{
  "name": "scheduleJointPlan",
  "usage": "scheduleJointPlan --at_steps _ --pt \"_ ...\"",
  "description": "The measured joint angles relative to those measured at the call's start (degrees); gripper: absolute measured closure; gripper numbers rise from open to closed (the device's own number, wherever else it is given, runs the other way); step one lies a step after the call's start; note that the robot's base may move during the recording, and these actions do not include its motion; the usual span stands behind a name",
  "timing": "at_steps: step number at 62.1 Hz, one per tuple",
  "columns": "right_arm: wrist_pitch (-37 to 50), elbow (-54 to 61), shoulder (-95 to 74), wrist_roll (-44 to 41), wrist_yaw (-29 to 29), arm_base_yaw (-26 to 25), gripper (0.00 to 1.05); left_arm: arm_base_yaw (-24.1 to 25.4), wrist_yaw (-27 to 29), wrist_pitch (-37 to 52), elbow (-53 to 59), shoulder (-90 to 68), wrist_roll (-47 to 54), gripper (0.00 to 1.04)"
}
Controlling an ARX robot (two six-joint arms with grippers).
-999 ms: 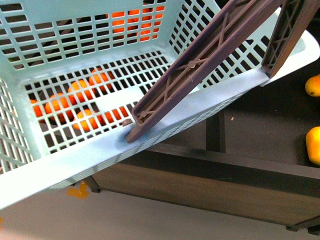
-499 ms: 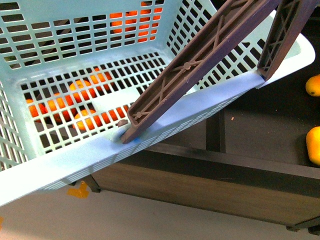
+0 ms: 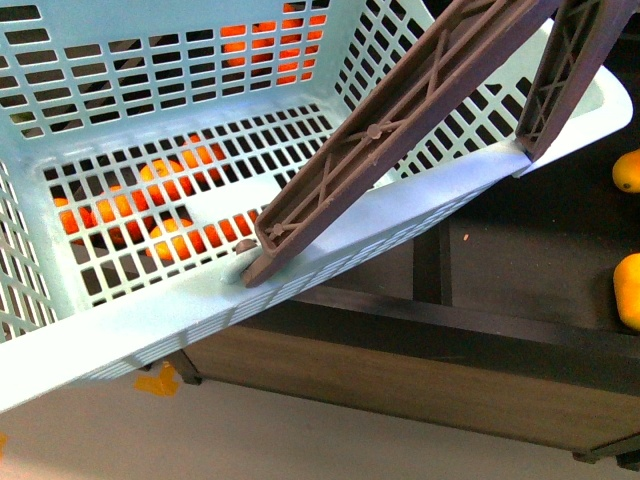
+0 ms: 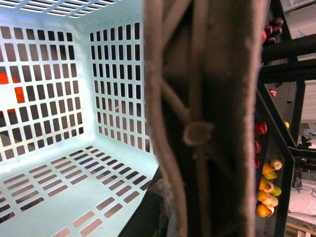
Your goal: Pick mango and avocado into basket
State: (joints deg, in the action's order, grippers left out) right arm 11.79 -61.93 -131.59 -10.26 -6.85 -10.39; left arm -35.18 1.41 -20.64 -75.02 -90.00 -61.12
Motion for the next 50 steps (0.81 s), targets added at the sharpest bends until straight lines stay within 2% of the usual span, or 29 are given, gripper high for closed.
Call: scheduleJointPlan --at_steps 50 --pt "-5.7 -15.28 -12.11 2.34 5.35 2.56 0.09 -0.02 -0.02 0.0 0.0 0.0 0.02 1.01"
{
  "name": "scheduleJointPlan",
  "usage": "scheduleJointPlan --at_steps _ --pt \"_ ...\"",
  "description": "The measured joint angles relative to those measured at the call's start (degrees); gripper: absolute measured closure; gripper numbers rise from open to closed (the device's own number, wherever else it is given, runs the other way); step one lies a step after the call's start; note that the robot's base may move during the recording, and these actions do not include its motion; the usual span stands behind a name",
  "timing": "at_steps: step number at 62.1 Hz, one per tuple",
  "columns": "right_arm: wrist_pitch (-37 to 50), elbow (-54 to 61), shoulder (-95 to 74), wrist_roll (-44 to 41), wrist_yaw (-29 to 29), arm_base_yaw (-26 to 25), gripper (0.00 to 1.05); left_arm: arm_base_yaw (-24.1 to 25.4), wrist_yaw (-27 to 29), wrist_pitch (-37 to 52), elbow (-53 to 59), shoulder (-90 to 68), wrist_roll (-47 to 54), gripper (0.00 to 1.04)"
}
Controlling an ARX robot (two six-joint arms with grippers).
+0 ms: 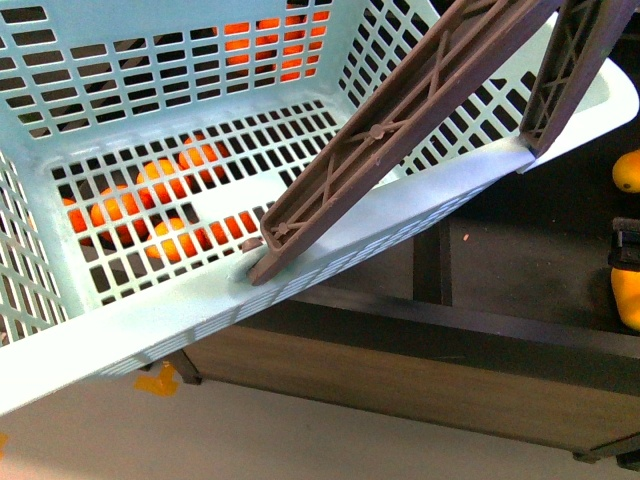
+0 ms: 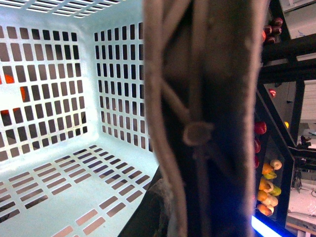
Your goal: Pick mango and avocado into basket
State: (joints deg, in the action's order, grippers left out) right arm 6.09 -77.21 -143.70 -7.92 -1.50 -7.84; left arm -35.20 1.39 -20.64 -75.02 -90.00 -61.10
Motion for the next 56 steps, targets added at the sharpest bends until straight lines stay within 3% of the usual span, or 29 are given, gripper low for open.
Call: scheduleJointPlan --at_steps 56 --pt "-3.28 -3.56 -5.18 0.9 0.04 -0.09 0.09 0.0 0.02 0.0 0.0 0.0 0.0 1.01"
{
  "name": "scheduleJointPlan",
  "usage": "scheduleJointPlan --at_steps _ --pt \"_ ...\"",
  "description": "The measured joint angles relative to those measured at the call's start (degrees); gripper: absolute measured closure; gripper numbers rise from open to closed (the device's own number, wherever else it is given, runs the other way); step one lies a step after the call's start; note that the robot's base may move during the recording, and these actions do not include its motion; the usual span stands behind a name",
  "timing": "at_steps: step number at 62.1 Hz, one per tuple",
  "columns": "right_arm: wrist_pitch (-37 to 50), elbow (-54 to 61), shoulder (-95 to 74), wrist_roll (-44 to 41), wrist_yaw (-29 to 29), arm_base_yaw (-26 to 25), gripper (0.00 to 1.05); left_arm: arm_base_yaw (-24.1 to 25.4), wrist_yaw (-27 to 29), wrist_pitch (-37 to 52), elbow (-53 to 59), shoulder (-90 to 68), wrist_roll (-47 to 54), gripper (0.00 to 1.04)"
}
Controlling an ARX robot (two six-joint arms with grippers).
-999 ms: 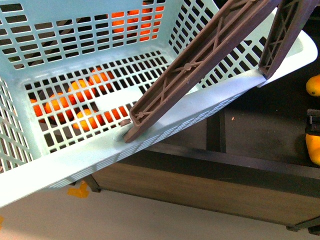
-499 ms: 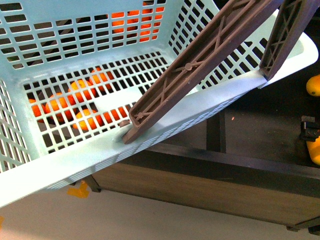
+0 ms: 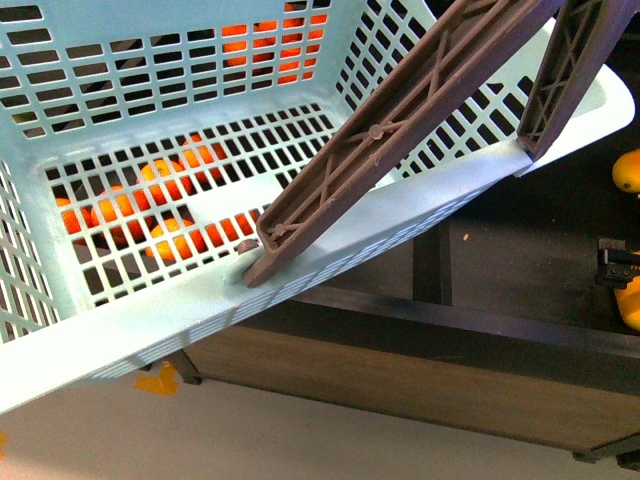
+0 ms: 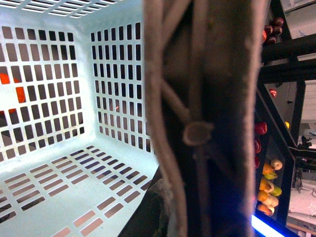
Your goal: Pick mango and avocado into basket
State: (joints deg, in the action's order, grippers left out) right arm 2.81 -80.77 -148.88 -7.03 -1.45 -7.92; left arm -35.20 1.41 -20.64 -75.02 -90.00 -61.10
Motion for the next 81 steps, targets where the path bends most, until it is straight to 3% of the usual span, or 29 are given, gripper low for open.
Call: scheduleJointPlan --at_steps 11,20,31,54,81 --pt "-0.15 -0.04 -0.57 0.17 0.02 0.02 0.09 0.0 -0.02 0.0 0.0 0.0 0.0 1.01" --pt "-0.13 -0.02 -0.57 0.46 -0.02 0.04 0.31 0.0 -0.04 0.0 0.0 0.0 0.0 1.01" --pt "0.2 0.28 -0.55 0.85 -0.02 -0.07 0.45 0.0 0.02 0.0 0.0 0.0 0.0 1.01" --pt "5.55 7.39 5.35 2.97 2.03 -1.14 0.46 0.0 -0.04 0.0 0.0 0.0 -0.02 1.01" --pt "12.94 24.44 33.42 4.96 10.12 -0.31 0.46 0.0 -0.02 0.0 0.0 0.0 0.0 1.01"
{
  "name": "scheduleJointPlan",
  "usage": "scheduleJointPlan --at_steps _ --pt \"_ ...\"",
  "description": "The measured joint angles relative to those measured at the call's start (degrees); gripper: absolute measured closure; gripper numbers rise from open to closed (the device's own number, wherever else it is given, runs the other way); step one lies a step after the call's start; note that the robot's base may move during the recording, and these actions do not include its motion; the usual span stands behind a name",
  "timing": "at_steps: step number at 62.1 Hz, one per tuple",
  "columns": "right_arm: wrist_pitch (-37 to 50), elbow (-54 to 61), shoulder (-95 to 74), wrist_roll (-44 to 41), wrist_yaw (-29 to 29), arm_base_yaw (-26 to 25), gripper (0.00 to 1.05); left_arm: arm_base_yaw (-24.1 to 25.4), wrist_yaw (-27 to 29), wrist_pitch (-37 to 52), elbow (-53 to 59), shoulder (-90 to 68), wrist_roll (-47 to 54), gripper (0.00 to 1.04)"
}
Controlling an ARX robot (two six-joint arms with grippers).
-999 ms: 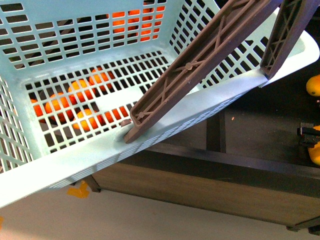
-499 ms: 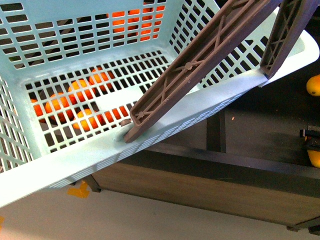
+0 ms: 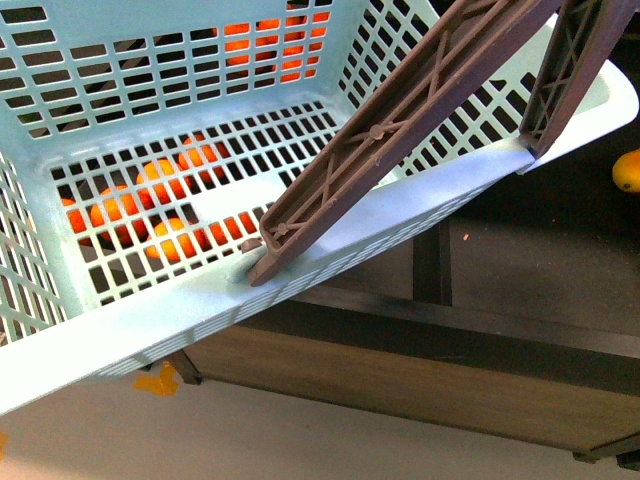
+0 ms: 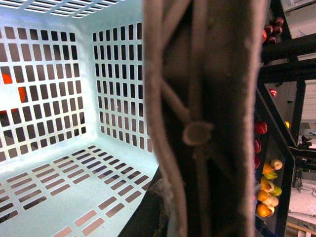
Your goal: Pick mango and avocado into basket
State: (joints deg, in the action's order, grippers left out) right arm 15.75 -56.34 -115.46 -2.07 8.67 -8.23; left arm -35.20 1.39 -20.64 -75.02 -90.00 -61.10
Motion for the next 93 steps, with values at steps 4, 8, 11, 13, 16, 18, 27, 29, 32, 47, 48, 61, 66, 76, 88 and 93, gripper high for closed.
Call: scheduleJointPlan --at_steps 4,8,11,13,16,18,27,29,32,47,48,61,66,76,88,93 --pt "-0.09 2.93 5.49 0.0 0.24 0.81 0.46 0.0 0.0 0.0 0.0 0.0 0.0 1.01" --pt "-0.48 5.42 11.17 0.04 0.26 1.81 0.46 0.0 -0.02 0.0 0.0 0.0 0.0 1.01" --pt "-1.18 6.97 15.72 0.39 0.5 2.73 0.46 0.0 -0.04 0.0 0.0 0.0 -0.02 1.01" --pt "-1.64 7.61 17.97 0.63 0.63 3.21 0.46 0.0 -0.04 0.0 0.0 0.0 -0.02 1.01" --pt "-2.67 8.57 22.45 1.11 0.83 4.33 0.46 0.0 -0.04 0.0 0.0 0.0 -0.02 1.01" --pt "-3.23 8.92 24.63 1.33 0.83 4.94 0.46 0.0 -0.02 0.0 0.0 0.0 -0.02 1.01" --pt "-6.4 9.22 37.97 3.76 -0.96 11.56 0.46 0.0 -0.02 0.0 0.0 0.0 -0.02 1.01" --pt "-6.91 9.03 40.02 4.31 -1.95 13.94 0.46 0.0 -0.02 0.0 0.0 0.0 -0.02 1.01" --pt "-7.1 8.57 41.46 5.14 -3.48 17.84 0.46 0.0 -0.02 0.0 0.0 0.0 0.0 1.01" --pt "-5.68 6.88 37.53 7.04 -8.5 29.64 0.46 0.0 0.02 0.0 0.0 0.0 0.0 1.01" --pt "-5.57 6.75 37.18 7.17 -8.76 30.1 0.46 0.0 0.02 0.0 0.0 0.0 0.0 1.01" --pt "-3.78 5.81 32.76 8.15 -11.23 35.87 0.46 0.0 -0.02 0.0 0.0 0.0 -0.02 1.01" --pt "-3.63 5.81 32.0 8.59 -11.72 37.29 0.46 0.0 0.04 0.0 0.0 0.0 0.0 1.01" --pt "-3.34 6.34 31.69 9.7 -11.76 39.69 0.46 0.0 -0.04 0.0 0.0 0.0 -0.02 1.01" --pt "-3.58 7.37 31.36 9.79 -11.76 41.35 0.34 0.0 0.0 0.0 0.0 0.0 0.0 1.01" --pt "-3.72 7.37 31.06 9.79 -11.8 41.66 0.22 0.0 -0.07 0.0 0.0 0.0 -0.02 1.01"
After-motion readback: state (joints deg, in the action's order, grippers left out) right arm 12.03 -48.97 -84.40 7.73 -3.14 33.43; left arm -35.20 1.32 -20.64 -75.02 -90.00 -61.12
